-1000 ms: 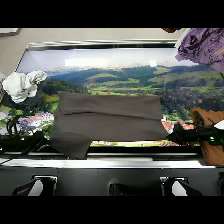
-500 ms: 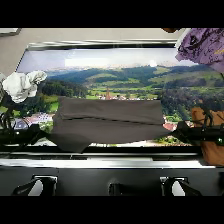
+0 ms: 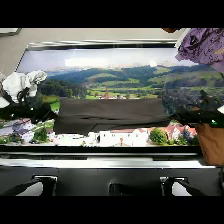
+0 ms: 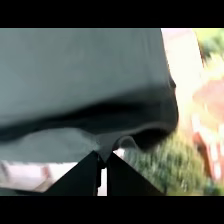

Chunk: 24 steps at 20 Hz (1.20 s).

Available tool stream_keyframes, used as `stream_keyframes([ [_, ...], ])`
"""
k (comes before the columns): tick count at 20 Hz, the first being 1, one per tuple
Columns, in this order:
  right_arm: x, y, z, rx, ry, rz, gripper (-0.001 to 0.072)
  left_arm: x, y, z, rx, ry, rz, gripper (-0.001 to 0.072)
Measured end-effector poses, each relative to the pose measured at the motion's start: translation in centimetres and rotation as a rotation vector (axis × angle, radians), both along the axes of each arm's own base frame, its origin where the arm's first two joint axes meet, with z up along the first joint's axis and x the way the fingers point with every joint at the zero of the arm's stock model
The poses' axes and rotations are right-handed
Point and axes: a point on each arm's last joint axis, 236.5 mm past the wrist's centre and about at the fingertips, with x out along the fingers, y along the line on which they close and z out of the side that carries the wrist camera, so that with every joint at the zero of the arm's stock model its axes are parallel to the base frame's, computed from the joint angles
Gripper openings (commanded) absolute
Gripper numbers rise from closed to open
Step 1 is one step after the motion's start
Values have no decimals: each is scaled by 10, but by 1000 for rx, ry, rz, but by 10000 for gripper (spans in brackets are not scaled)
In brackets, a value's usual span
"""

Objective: Fold the clothes and pants, and hang the long-sleeved shirts on hangers.

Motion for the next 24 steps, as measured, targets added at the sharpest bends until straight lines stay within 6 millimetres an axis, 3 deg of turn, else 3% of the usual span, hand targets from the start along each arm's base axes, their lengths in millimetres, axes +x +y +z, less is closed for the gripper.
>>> stream_keyframes([
  [4, 41, 2, -17, -120, 2, 62, 34, 46, -2, -14, 3, 0, -25, 19],
  [9, 92, -2, -24, -205, -9, 76, 34, 94, 3, -22, 6, -23, -18, 18],
  [12, 108, -4, -33, -210, -1, 67, 35, 113, 5, -31, 6, -23, -8, 19],
  [17, 117, 1, -60, -175, 42, 53, 42, 128, 4, -59, -6, 8, 13, 24],
  [18, 117, 2, -65, -169, 52, 51, 131, 130, 3, -64, -9, 12, 18, 64],
  [21, 116, 7, -69, -136, 74, 48, 385, 137, -2, -70, -22, 5, 31, 454],
  [22, 117, 8, -64, -121, 80, 44, 462, 141, -3, -68, -25, -6, 35, 534],
  [24, 120, 2, -47, -92, 85, 34, 478, 150, -3, -60, -26, -35, 42, 552],
])
